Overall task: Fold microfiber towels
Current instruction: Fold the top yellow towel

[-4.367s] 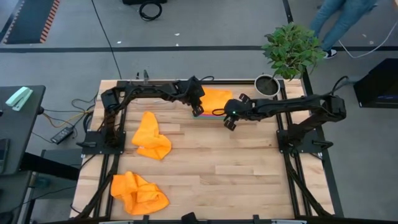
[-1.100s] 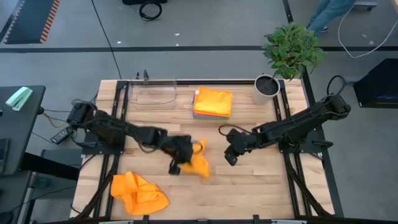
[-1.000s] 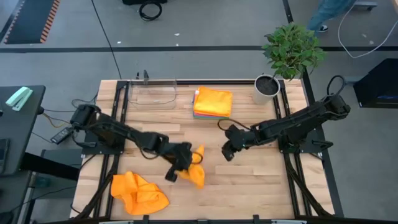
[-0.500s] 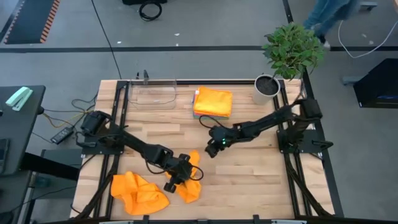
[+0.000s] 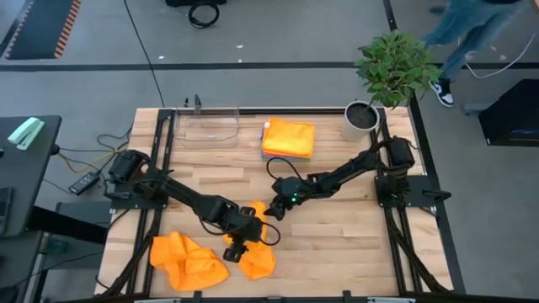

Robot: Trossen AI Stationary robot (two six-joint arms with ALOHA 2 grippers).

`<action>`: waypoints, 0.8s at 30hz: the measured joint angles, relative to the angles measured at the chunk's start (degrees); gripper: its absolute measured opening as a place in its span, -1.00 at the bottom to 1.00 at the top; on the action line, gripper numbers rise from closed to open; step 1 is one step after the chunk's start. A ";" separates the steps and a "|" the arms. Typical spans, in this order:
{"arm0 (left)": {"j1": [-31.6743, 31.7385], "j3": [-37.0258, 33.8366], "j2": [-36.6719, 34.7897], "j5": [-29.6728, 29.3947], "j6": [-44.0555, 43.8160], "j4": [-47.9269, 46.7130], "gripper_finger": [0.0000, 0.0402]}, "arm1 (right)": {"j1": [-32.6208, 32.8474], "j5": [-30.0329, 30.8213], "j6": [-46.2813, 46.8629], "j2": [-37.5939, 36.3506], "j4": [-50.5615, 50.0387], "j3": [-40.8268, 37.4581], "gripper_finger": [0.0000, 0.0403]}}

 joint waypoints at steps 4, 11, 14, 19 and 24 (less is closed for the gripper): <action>0.02 2.50 -0.34 -0.30 -2.63 -10.43 0.30 | -0.03 0.47 -3.84 3.61 -0.84 5.41 0.45; -0.44 -10.69 -12.36 -6.75 -11.71 -2.61 0.17 | 0.55 1.43 -9.13 6.29 -11.88 13.51 0.12; 0.39 -17.75 -17.48 -14.24 -16.21 8.95 0.10 | 1.28 0.80 -11.03 5.49 -15.24 14.66 -0.18; 4.31 -26.82 -16.58 -18.50 -18.29 24.68 0.06 | 2.32 1.93 -13.88 3.37 -15.56 14.21 -0.68; 7.46 -29.08 -14.21 -18.61 -17.88 32.55 0.11 | 2.69 2.16 -14.54 2.97 -15.29 14.18 -0.96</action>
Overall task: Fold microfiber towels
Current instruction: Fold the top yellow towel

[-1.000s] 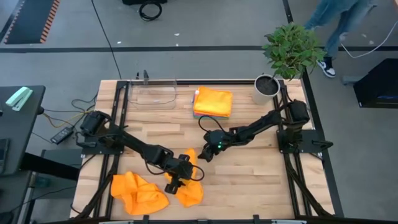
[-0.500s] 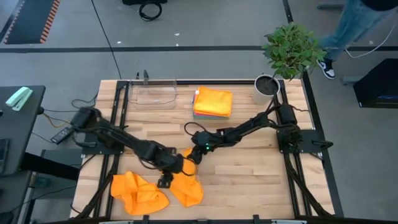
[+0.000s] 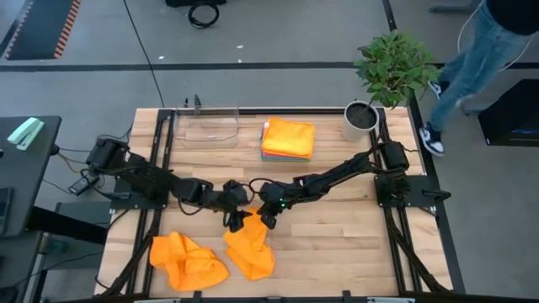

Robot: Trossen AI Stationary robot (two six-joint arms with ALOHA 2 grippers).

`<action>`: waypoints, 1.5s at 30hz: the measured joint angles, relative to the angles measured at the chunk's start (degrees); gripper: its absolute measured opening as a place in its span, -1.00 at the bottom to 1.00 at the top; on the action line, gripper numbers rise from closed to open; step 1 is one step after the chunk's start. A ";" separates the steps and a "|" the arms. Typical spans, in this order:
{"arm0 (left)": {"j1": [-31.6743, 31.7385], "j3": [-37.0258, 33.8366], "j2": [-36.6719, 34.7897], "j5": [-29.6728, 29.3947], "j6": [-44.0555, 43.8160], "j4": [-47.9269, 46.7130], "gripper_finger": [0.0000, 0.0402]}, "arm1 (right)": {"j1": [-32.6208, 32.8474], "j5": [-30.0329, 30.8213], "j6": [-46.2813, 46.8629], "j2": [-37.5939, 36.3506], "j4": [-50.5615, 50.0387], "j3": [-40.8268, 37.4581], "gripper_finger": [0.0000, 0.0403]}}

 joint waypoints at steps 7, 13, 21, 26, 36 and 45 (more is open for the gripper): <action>0.21 0.50 -0.15 0.32 9.77 1.65 0.09 | 0.35 0.09 0.23 0.01 0.21 0.00 -0.97; 0.39 0.51 -0.20 1.00 10.62 1.44 0.08 | 0.33 0.20 0.15 -0.01 1.01 0.00 -0.98; 1.13 0.51 -0.17 1.06 11.61 1.41 -0.02 | 0.33 -0.21 -0.17 -0.01 2.51 0.00 -0.98; 1.64 0.51 -0.17 1.06 12.61 1.35 -0.27 | 0.33 -0.26 -0.17 -0.01 3.28 0.00 -0.98; 1.47 2.26 -1.77 7.90 9.87 -1.51 -0.93 | 0.07 -2.94 -0.53 -0.12 3.38 0.00 -0.95; -0.34 13.29 -4.71 27.84 0.91 -23.88 -0.96 | -1.79 -10.59 -3.66 -5.60 -1.74 0.04 -0.36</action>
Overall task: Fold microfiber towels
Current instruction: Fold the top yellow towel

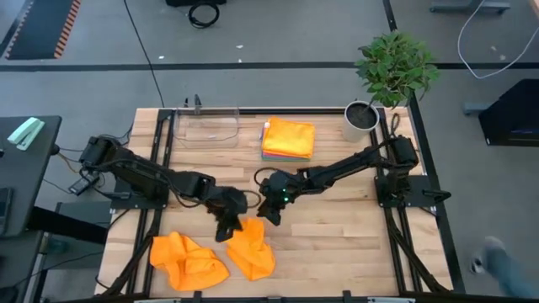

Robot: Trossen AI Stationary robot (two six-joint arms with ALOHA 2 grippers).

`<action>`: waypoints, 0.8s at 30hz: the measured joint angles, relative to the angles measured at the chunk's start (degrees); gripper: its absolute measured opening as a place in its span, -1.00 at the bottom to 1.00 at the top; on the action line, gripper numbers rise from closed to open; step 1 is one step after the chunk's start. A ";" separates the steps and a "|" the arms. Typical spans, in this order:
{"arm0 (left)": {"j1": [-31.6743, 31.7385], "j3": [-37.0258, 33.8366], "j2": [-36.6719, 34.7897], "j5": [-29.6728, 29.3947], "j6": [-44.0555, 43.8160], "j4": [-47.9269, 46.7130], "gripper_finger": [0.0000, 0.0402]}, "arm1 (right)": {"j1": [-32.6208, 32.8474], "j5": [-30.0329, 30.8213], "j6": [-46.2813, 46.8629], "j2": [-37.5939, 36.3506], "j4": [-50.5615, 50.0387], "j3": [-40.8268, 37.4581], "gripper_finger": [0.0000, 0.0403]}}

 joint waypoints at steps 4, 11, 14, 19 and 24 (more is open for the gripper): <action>-4.03 3.93 -0.03 2.68 -2.83 -8.07 -0.96 | 0.57 -0.18 -3.16 -1.63 -3.75 -0.03 -0.04; -12.12 6.36 0.01 7.37 -13.43 -10.17 -0.97 | 4.75 1.35 -8.74 1.60 2.96 -0.03 0.15; -15.70 6.39 0.01 7.46 -17.26 -10.04 -0.95 | 5.85 4.77 -9.06 4.39 9.17 -0.11 0.13; -20.09 5.34 1.93 6.23 -23.78 -8.08 -0.95 | 5.75 5.41 -9.03 9.76 18.48 -0.08 0.08; -24.39 3.21 3.47 6.95 -30.38 -5.00 -0.95 | 6.46 1.76 -9.14 12.04 17.98 -0.04 0.01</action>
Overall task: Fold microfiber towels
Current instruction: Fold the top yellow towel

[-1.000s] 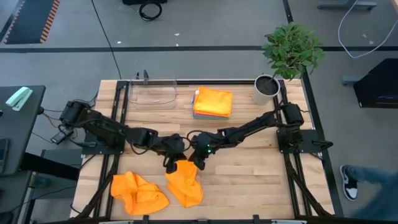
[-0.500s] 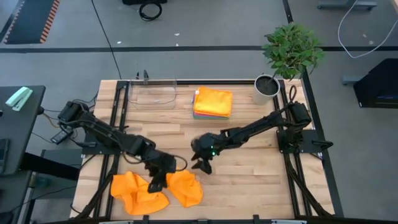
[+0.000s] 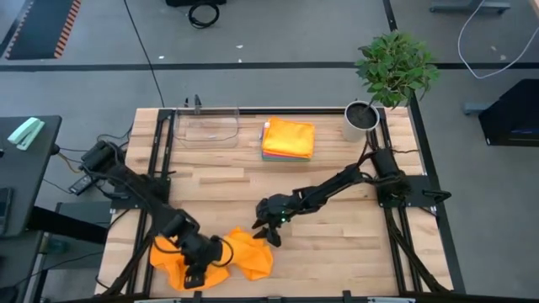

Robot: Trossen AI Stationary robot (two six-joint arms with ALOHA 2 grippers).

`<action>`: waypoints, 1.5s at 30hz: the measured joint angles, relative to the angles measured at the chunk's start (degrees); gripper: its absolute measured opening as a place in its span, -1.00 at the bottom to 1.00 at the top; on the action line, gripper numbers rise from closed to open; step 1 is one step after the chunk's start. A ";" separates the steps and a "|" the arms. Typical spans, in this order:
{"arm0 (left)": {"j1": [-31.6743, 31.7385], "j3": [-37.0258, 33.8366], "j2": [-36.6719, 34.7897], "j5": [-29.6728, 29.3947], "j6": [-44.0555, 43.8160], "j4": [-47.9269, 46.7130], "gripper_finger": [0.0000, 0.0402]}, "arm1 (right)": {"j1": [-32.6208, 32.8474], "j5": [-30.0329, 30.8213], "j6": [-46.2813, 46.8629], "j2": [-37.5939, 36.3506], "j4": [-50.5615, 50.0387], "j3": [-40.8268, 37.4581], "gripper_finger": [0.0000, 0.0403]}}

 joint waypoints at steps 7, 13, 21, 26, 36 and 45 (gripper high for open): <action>-3.39 -0.39 0.15 0.00 -4.66 -0.13 -0.97 | 2.70 1.59 -1.21 1.25 -1.91 -0.02 -0.19; -3.39 -0.39 0.15 -1.80 -4.38 -0.02 -0.94 | 3.30 5.12 -2.73 1.29 -2.92 -0.02 -0.60; -2.95 -0.38 0.15 -1.81 -3.71 -0.21 -0.93 | 2.63 0.18 -4.09 -0.49 -5.72 -0.02 -0.98; -2.95 -0.39 0.15 -2.03 -4.11 -0.28 -0.97 | 0.31 3.09 -5.20 -9.05 -25.21 -0.02 -0.99; -2.28 -0.39 0.15 -13.83 -4.72 -0.11 -0.97 | -1.00 3.20 4.86 -25.45 -39.17 -17.98 -0.98; 0.49 -0.39 0.15 -15.76 -1.54 0.00 -0.97 | -3.03 13.58 8.34 -34.91 -34.74 -17.28 -0.70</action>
